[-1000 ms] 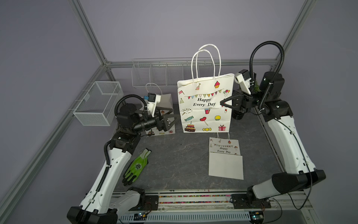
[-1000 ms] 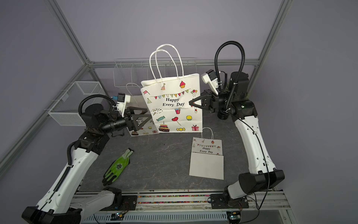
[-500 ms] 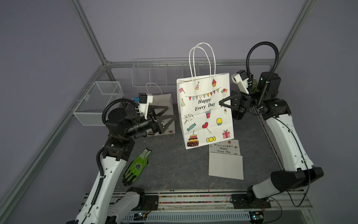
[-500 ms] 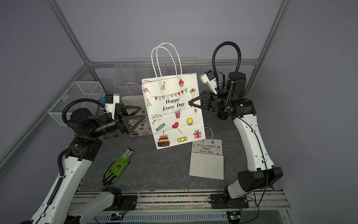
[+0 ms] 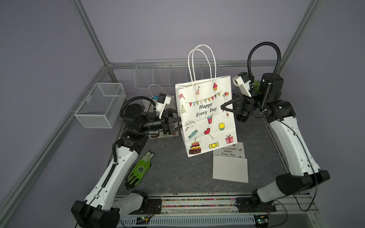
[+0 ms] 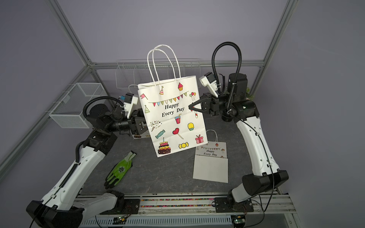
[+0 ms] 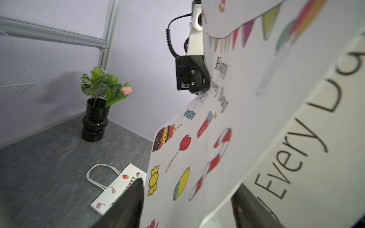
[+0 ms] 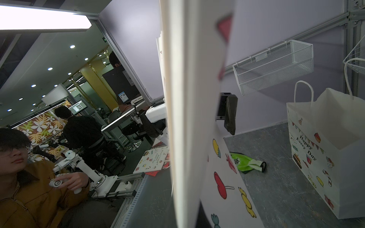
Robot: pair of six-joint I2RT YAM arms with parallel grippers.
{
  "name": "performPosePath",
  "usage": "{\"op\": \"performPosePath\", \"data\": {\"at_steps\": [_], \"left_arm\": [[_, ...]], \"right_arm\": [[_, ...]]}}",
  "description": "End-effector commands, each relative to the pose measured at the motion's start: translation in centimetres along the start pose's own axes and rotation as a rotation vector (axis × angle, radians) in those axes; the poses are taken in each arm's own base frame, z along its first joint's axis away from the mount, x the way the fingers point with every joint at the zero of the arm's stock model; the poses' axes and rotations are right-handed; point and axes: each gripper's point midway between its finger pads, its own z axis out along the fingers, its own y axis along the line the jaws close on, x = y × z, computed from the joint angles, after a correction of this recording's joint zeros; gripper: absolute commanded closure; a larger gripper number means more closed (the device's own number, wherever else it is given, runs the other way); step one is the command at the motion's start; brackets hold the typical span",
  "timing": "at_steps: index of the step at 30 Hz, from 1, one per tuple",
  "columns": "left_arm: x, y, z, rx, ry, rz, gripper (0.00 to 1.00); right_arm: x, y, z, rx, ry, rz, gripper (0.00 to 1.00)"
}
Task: Put away the paper bag
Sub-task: Press the paper bag.
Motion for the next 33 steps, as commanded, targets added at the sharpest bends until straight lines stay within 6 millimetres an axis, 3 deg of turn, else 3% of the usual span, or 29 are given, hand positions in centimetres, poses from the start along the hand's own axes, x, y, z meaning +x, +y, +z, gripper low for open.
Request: {"op": "performPosePath", "data": {"at_steps": [1,7,11,13,18,22,30,33], "left_arm": [[-0.8,-1.6,-0.2,0.021,-0.003,0.050,0.48],[-1.2,-2.0,-0.6,-0.004,-0.018,0.065,0.76],[-1.1,-1.7,-0.4,-0.005,-0.014,0.047,0.95],[-1.1,-1.6,-0.4,0.002,-0.013,0.029,0.99],[-0.8,-1.7,-0.1,0.041,0.000,0.009,1.00],[-0.2,-2.9,0.3,0.093,0.025,0.019,0.99],[1.7,-7.9,1.0,0.260,0.103,0.104,0.97],[2.1,-8.8,0.9,0.282,0.116,0.123,0.97]], "right_arm": [[0.1,1.5,0.3,-0.084,0.025,-0.003,0.93],[-0.1,0.2,0.4,-0.001,0.001,0.040,0.93],[-0.6,0.0,0.3,0.050,-0.027,0.024,0.71],[-0.8,0.2,0.3,0.064,-0.036,0.013,0.66],[-1.5,1.3,0.4,0.061,-0.047,-0.029,0.43],[-2.1,1.9,0.4,0.070,-0.059,-0.058,0.34],[-2.5,0.9,0.3,0.092,-0.078,-0.057,0.15],[-2.8,1.0,0.3,0.087,-0.080,-0.067,0.05]]}}
